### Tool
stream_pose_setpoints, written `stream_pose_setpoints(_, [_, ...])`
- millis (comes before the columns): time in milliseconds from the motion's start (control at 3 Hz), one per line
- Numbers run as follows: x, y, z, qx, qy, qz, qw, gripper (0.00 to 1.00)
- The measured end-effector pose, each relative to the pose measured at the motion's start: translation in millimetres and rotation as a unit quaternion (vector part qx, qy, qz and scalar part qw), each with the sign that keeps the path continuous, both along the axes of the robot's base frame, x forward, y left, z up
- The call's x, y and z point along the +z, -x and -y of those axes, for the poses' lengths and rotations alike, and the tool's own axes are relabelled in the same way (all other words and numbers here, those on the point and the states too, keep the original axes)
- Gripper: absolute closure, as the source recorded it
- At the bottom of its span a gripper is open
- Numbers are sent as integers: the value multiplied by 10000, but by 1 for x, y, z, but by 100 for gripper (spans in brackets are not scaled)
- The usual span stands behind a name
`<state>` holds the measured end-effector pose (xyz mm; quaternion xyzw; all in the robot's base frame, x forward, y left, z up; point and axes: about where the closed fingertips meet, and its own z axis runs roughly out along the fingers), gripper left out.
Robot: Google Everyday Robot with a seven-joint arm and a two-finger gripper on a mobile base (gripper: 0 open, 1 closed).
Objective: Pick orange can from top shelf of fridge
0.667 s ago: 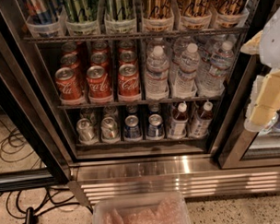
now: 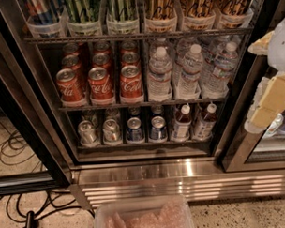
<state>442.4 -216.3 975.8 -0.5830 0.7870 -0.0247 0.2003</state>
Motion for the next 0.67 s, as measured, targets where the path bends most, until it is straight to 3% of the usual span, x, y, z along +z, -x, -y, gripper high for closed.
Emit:
stream_pose_setpoints(333, [0, 7, -6, -256, -662, 466, 9964, 0])
stream_pose_setpoints(667, [6, -3, -10, -313, -1411, 1086, 9835, 0])
